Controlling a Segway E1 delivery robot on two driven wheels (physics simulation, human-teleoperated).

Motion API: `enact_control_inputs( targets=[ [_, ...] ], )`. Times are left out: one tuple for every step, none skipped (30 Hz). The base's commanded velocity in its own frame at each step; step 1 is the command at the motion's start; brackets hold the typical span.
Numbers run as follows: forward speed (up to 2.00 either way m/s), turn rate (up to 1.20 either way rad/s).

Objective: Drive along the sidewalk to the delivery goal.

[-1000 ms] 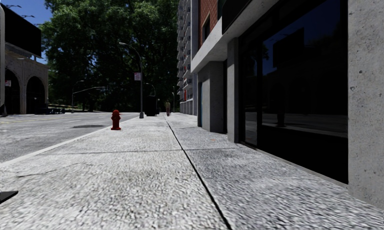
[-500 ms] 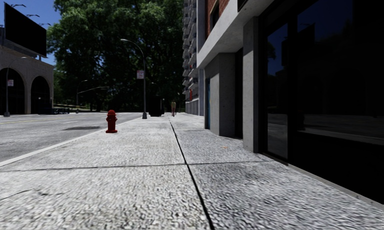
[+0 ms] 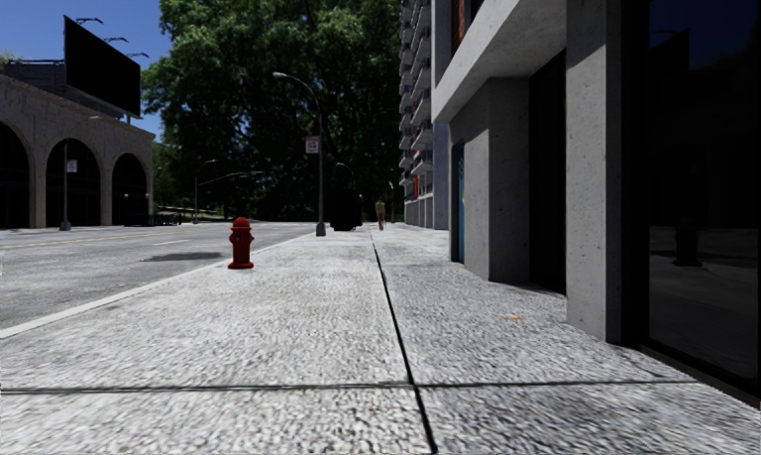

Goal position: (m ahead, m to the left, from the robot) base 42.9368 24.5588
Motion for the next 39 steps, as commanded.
enact_control_inputs(
  targets=[
    [1.99,0.37],
    [1.99,0.37],
    [1.99,0.37],
    [1.99,0.37],
    [1.99,0.35],
    [1.99,0.35],
    [1.99,0.22],
    [1.99,0.02],
    [1.99,0.02],
    [1.99,0.00],
    [1.99,0.00],
    [1.99,0.00],
    [1.99,0.00],
    [1.99,0.00],
    [1.99,0.00],
    [1.99,0.00],
    [1.99,0.00],
    [1.99,0.00],
    [1.99,0.00],
    [1.99,0.00],
    [1.99,0.00],
    [1.99,0.00],
    [1.99,0.00],
    [1.99,0.00],
    [1.99,0.00],
    [1.99,0.00],
    [1.99,0.00],
    [1.99,0.00],
    [1.99,0.00],
    [1.99,0.00],
    [1.99,0.00],
    [1.99,0.00],
    [1.99,0.00],
    [1.99,0.00],
    [1.99,0.00],
    [2.00,0.00],
    [2.00,0.00],
    [2.00,0.00],
    [2.00,0.00]
  ],
)
